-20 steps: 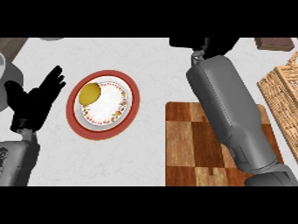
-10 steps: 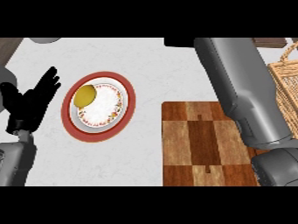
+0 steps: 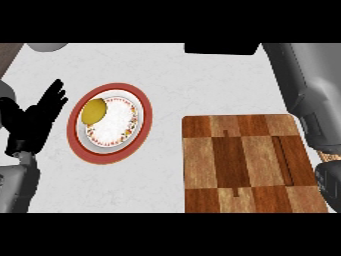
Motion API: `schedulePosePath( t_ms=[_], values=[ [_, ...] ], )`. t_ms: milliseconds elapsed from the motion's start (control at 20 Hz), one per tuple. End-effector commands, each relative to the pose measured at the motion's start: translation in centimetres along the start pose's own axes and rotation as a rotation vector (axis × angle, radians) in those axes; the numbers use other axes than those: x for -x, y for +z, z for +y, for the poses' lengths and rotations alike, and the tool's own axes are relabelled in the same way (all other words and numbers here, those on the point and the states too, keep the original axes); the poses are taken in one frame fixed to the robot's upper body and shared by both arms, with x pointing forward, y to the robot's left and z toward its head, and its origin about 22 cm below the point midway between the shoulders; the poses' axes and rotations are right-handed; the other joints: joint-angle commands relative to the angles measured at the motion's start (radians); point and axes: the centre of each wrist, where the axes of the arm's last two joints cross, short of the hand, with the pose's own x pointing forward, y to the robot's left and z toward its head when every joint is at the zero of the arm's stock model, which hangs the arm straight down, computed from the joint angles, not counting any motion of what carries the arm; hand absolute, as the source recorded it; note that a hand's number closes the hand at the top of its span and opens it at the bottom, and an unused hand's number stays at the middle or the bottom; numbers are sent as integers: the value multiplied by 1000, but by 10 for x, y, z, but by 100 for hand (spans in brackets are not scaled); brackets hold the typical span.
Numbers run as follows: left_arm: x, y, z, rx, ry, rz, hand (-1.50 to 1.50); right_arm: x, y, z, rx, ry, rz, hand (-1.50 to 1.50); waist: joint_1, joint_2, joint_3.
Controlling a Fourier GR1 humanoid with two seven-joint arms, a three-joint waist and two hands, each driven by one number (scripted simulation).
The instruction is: Pick the croissant from the cutting board and place it in the basket
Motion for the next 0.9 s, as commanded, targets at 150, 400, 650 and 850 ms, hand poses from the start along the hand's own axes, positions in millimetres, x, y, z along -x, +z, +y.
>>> schedulePosePath(
  t_ms=[150,400,650,850],
  values=[
    [7,1,7,-35,6,10,0,37,-27,19,75,84,236,150,-24,-7,1],
    [16,12,7,-25,-12,9,0,47,-44,15,83,107,249,150,-28,-13,2],
    [-8,1,11,-34,21,21,0,100,-68,29,67,135,252,150,-45,-15,2],
    [11,12,8,-42,4,20,0,117,-47,33,70,75,250,150,-51,-20,2]
  ],
)
